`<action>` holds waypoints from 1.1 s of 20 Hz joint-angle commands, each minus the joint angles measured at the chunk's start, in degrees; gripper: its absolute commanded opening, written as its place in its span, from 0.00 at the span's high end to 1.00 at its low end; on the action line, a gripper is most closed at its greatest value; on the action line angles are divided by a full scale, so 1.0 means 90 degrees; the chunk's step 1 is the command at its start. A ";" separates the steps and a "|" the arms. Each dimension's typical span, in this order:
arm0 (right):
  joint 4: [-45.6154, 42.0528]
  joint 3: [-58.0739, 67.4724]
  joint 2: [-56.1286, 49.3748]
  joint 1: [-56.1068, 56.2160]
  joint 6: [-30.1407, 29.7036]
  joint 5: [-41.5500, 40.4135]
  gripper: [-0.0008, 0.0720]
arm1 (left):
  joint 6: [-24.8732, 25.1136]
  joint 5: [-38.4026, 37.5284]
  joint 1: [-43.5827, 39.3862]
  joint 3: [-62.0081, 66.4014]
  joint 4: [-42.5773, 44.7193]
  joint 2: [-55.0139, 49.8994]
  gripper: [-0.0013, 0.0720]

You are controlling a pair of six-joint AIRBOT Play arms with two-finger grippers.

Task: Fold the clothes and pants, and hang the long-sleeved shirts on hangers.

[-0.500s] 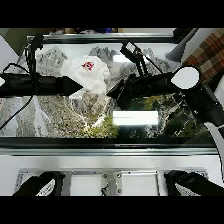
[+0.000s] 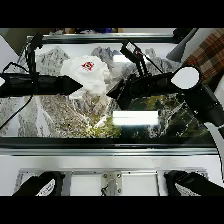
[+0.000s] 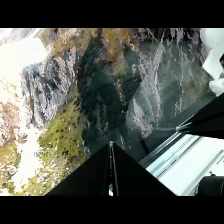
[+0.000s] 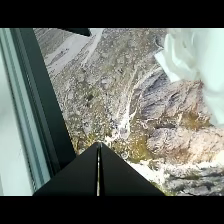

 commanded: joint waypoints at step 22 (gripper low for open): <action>0.1154 -0.0002 -0.0002 0.0005 0.0005 -0.0041 0.95 | -0.0712 0.1875 0.0051 0.4073 0.4153 -0.6404 0.05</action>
